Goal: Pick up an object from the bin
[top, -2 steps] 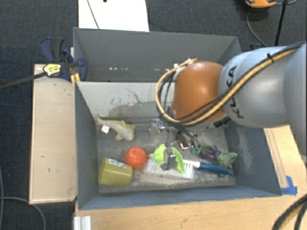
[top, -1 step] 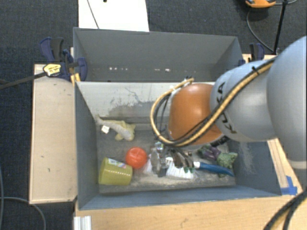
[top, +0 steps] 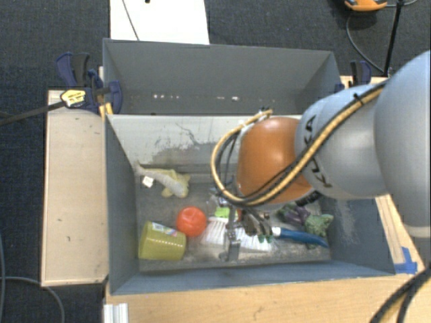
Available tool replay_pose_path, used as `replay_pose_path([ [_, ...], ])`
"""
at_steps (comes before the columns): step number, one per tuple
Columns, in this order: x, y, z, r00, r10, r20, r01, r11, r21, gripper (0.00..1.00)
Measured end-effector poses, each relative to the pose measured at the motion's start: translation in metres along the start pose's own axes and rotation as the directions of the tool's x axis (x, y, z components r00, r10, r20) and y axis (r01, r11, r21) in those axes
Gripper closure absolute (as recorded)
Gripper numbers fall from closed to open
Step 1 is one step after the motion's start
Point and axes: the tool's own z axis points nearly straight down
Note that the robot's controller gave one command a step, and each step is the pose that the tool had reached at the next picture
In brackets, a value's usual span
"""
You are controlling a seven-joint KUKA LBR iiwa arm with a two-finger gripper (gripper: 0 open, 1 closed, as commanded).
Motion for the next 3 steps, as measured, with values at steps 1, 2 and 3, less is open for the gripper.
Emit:
replay_pose_path([
  [1,0.0,0.0,0.0,1.0,0.0,0.0,0.0,1.0,0.0,0.0],
  [2,-0.005,-0.042,-0.012,1.0,-0.022,0.0,0.022,1.0,-0.002,0.0],
  [3,-0.049,-0.07,-0.019,1.0,-0.004,0.0,0.004,1.0,0.005,0.0],
])
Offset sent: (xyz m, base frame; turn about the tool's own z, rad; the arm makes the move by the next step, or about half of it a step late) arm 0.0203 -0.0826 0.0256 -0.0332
